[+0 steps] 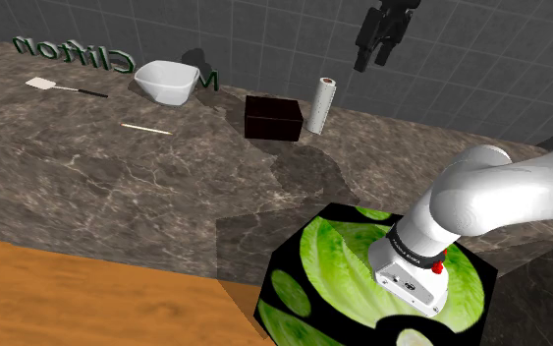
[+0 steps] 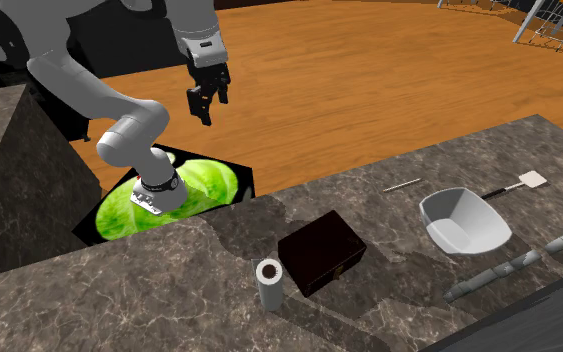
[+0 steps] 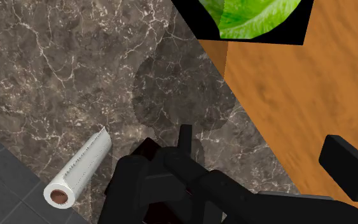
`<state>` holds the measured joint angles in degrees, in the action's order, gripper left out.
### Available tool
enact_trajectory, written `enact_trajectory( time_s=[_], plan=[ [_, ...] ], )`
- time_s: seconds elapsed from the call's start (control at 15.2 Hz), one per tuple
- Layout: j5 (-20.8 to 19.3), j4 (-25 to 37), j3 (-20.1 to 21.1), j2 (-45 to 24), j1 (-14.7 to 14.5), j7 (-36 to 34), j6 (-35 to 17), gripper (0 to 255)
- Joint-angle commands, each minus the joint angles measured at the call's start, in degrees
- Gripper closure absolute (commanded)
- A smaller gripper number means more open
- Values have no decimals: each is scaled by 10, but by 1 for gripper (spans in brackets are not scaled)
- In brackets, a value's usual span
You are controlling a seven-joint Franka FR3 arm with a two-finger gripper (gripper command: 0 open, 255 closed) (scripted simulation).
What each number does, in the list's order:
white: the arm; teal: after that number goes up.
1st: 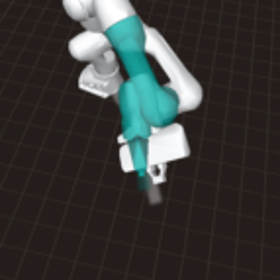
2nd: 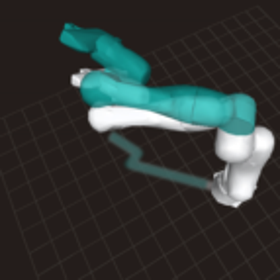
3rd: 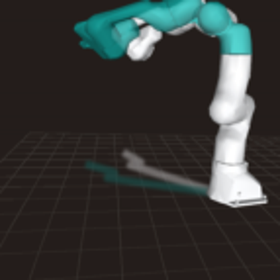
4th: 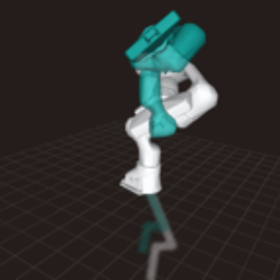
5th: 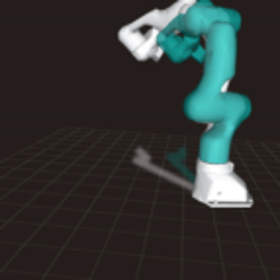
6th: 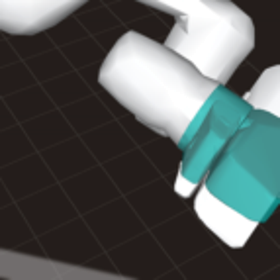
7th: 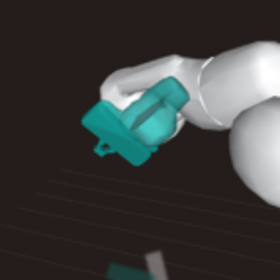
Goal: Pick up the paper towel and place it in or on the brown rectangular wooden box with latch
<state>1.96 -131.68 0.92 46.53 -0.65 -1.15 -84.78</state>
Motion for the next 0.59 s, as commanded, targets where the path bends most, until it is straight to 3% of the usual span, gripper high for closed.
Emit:
enact_trajectory(
  time_s=[0.0,0.53],
  plan=[
    [0,0,0,0,0,0,0,0],
    [-52,-17,-80,-83,18,101,-105,0]
  ],
)
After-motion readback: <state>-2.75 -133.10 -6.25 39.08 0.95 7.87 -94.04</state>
